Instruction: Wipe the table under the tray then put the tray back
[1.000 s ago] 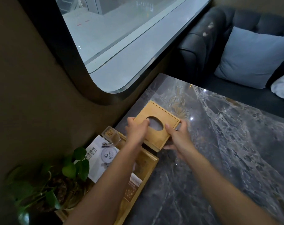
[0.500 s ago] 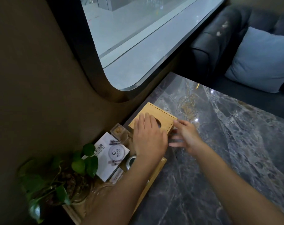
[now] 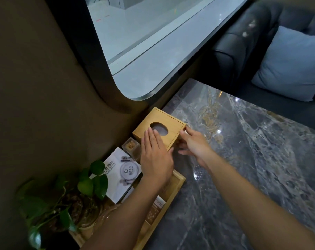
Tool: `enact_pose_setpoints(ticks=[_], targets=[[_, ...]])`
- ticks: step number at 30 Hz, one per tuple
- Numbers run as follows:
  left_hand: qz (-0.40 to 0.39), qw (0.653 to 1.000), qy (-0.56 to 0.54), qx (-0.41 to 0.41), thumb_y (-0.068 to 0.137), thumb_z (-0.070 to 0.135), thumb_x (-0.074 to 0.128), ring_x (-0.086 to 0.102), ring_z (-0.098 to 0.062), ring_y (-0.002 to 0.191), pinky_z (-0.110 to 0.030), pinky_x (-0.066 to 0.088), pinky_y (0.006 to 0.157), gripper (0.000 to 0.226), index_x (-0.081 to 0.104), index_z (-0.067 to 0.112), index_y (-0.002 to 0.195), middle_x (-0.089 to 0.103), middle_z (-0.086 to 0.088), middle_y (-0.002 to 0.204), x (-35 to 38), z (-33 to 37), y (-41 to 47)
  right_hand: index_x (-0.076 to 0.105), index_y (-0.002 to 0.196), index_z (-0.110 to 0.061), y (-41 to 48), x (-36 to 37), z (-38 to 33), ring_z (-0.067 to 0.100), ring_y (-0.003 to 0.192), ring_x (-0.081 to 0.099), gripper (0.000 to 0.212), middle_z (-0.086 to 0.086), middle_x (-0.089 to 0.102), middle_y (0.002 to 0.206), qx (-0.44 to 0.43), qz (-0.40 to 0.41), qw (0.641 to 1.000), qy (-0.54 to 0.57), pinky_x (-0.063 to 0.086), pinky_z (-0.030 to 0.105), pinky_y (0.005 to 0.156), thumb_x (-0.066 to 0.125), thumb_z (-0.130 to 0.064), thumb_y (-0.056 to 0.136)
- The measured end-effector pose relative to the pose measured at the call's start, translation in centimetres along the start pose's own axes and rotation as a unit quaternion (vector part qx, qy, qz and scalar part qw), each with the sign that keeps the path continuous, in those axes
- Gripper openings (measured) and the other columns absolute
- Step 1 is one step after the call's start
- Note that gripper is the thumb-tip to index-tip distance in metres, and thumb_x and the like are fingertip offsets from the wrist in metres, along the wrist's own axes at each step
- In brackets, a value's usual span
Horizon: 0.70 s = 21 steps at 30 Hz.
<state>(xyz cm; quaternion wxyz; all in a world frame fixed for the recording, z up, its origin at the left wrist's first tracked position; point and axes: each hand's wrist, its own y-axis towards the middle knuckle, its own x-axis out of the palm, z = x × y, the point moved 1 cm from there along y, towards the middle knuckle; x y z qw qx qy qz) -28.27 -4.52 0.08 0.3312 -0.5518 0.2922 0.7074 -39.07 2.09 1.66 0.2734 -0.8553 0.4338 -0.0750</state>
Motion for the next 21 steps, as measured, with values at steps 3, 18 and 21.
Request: enact_pose_setpoints(ticks=[3, 18, 21], targets=[[-0.009, 1.000, 0.003, -0.010, 0.096, 0.043, 0.029, 0.002, -0.033, 0.146, -0.038, -0.004, 0.114, 0.071, 0.005, -0.002, 0.146, 0.007, -0.022, 0.157, -0.2, -0.4, 0.5, 0.043, 0.133, -0.023, 0.4, 0.8, -0.3, 0.026, 0.114, 0.055, 0.036, 0.005, 0.056, 0.126, -0.005, 0.001, 1.000, -0.014, 0.054, 0.040, 0.087, 0.041, -0.024, 0.097], [-0.060, 0.998, -0.026, -0.013, 0.092, 0.041, 0.043, 0.006, -0.027, 0.147, -0.039, 0.010, 0.119, 0.072, 0.011, 0.006, 0.146, 0.012, -0.016, 0.158, -2.2, -0.9, 1.2, 0.047, 0.131, -0.014, 0.0, -0.9, -0.1, 0.026, 0.111, 0.055, 0.052, 0.012, 0.056, 0.130, -0.024, 0.051, 0.990, -0.132, 0.046, 0.044, 0.095, 0.058, -0.037, 0.085], [-0.062, 0.997, -0.040, -0.004, 0.093, 0.042, 0.041, 0.009, -0.026, 0.146, -0.038, 0.013, 0.118, 0.068, 0.015, 0.009, 0.146, 0.015, -0.014, 0.157, -2.9, -0.5, 1.1, 0.041, 0.136, -0.014, -1.2, -1.9, -0.1, 0.026, 0.117, 0.052, 0.057, 0.012, 0.052, 0.133, -0.037, 0.060, 0.981, -0.182, 0.042, 0.040, 0.098, 0.058, -0.038, 0.086]])
